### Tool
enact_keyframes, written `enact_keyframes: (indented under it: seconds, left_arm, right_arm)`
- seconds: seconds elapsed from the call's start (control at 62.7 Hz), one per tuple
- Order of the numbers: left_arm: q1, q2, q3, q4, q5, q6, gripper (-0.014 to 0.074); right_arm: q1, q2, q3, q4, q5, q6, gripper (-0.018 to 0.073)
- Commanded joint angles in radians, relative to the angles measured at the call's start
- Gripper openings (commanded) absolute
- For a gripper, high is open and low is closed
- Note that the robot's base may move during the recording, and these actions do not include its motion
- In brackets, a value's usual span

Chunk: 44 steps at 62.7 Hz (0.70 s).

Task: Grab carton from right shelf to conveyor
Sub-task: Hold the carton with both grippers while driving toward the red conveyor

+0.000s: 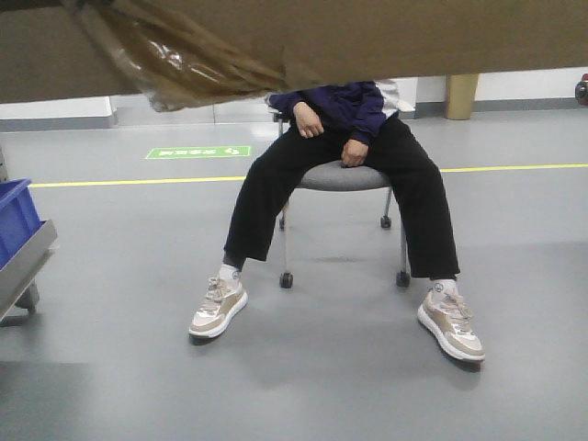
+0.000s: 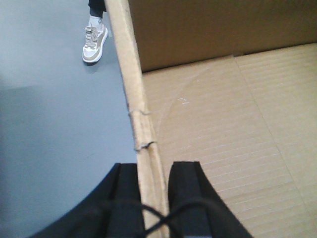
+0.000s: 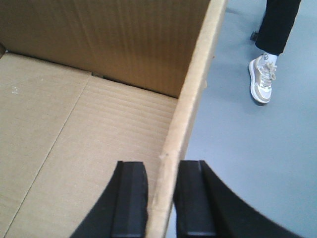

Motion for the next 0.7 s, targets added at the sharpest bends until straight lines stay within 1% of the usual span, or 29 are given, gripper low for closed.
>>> enact_keyframes:
  seconds: [0.0,0.686]
  left_arm:
    - [-0.013,-0.011,-0.003,-0.040,-0.044,0.007,-0.0018]
    - [-0.013,-0.011,-0.003,-0.040,-0.044,0.007,-0.0018]
  right_arm:
    - [0.005,-0.006,-0.001,0.013,-0.047,-0.011,-0.0069]
    - [0.005,-0.006,-0.001,0.013,-0.047,-0.011,-0.0069]
